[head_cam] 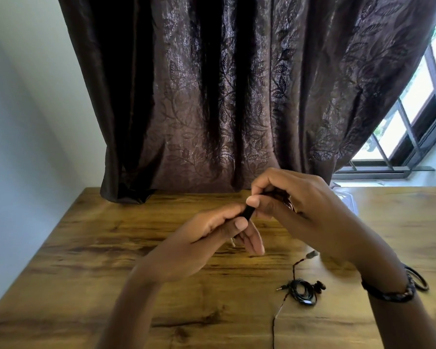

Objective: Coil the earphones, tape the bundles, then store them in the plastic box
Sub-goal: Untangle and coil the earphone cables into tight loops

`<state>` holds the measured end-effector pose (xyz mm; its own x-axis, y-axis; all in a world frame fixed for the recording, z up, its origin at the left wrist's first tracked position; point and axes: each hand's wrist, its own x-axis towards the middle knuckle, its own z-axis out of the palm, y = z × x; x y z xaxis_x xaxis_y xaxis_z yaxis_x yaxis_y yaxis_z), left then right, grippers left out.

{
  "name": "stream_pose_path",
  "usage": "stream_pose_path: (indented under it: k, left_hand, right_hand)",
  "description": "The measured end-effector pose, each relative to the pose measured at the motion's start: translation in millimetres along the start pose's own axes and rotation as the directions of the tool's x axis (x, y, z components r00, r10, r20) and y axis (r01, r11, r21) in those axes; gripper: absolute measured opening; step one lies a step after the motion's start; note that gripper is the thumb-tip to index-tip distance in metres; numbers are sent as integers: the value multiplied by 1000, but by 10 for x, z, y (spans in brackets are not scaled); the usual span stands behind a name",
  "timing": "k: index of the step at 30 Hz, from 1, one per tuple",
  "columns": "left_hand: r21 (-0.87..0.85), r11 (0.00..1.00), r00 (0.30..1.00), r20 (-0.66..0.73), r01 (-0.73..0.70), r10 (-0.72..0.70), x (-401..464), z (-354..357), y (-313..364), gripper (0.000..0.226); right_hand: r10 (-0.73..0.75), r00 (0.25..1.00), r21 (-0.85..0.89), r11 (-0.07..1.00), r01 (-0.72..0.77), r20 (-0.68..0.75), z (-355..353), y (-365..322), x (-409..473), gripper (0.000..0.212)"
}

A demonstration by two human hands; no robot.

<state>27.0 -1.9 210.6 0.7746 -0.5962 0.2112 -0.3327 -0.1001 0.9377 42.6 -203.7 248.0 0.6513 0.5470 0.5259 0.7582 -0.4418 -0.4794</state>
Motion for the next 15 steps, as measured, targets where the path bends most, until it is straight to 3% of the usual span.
stream_pose_path:
  k: [5, 10, 15]
  left_hand:
    - [-91, 992, 996, 29, -83, 86, 33, 30, 53, 29]
    - [-194, 968, 986, 4, -162, 165, 42, 22, 72, 32]
    - [-250, 955, 987, -20, -158, 158, 58, -5, 49, 38]
  right_hand:
    - [9, 998, 119, 993, -1, -68, 29, 64, 29, 10]
    - [116, 991, 392, 916, -83, -61, 210, 240, -27, 15]
    - [194, 977, 529, 840, -117, -92, 506, 323, -167, 28]
